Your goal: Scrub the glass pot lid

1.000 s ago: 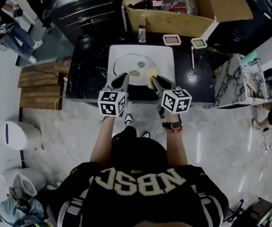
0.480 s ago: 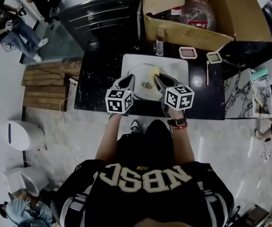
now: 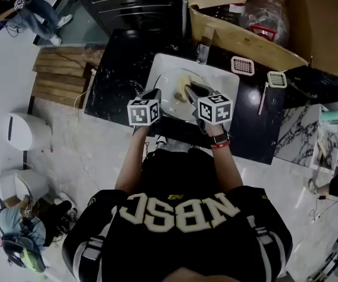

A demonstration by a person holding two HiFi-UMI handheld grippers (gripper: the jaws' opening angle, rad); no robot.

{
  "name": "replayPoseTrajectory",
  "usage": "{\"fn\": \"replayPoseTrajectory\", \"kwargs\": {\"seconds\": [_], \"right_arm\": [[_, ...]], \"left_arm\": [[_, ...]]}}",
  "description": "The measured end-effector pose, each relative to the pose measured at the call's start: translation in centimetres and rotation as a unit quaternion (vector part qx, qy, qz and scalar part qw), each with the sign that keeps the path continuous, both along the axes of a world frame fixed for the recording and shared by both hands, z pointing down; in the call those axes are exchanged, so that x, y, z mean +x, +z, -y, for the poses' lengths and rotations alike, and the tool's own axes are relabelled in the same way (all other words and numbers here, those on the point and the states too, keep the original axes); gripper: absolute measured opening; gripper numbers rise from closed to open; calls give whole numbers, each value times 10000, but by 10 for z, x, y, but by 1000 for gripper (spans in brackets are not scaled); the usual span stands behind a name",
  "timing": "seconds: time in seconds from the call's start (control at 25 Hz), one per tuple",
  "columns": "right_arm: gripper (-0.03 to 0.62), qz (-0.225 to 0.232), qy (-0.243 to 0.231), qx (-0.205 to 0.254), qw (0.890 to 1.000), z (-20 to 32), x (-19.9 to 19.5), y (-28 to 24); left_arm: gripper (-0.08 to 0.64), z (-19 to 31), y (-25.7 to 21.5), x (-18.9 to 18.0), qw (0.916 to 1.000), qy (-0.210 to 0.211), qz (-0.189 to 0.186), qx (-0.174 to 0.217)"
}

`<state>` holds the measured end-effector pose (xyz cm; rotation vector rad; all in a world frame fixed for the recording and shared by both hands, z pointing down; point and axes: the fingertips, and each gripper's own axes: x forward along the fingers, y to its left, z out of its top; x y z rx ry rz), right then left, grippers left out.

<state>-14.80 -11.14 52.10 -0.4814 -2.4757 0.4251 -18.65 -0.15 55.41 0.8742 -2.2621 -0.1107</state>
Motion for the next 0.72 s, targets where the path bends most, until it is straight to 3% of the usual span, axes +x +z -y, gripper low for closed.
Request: {"fn": "replayPoseTrajectory", "kwargs": {"seconds": [0.2,0.4,0.6,0.72], "right_arm": [[69,-15,-429,66,9991,0,-7,9],[69,-126,-598,-83,9981,0,-13,24],[69,-149,-556,-219,9981,2,-23,31],[69,-130,-473,-260,9985,5,-29,29]], "left_arm": [[21,-4,26,4,9987,-216,-115,-448],[101,-9,50,-1,9951,-97,-307,-935],[181,-10,81,-2,9860,394,-932,-1327],[242,-7,98,1,9756,665,-1487,-1471]]}}
